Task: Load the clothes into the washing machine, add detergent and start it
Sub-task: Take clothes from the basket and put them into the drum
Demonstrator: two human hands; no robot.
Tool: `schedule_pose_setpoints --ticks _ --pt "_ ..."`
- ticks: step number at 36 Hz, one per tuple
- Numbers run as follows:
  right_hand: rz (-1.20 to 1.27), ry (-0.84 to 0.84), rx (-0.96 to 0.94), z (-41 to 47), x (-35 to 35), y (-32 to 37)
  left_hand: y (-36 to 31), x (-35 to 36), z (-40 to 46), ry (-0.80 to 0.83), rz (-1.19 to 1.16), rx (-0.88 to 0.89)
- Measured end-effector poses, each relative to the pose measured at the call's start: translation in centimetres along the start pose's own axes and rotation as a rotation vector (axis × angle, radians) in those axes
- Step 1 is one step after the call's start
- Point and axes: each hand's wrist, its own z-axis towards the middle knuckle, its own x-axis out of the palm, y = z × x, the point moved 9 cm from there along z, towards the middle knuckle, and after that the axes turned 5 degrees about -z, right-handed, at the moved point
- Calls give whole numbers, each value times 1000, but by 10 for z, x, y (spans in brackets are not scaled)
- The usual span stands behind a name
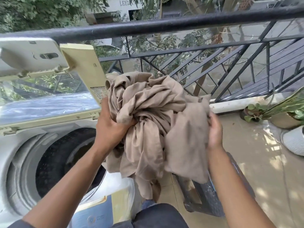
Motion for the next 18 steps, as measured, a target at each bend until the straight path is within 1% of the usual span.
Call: schedule_pose_setpoints --ticks 2,3,5,10,13,16,18 --pt "-40 133 -18 -26 29 -3 1 0 -5 -1 33 -12" --pt "-100 182 -28 -40 43 -6 3 -1 -7 0 29 -12" --pt "-232 243 -90 -62 63 -11 6 -6 -9 15 15 -34" --pt "-730 214 -293 -102 83 -12 5 -23 -17 106 -100 -90" --pt "-841 212 -466 -131 99 -7 -6 -37 -26 184 -124 -47" --pt "-909 213 -559 -161 121 -12 -17 -56 -38 213 -65 25" --pt "-937 207 -585 -176 133 -20 -23 -74 -44 194 -47 53"
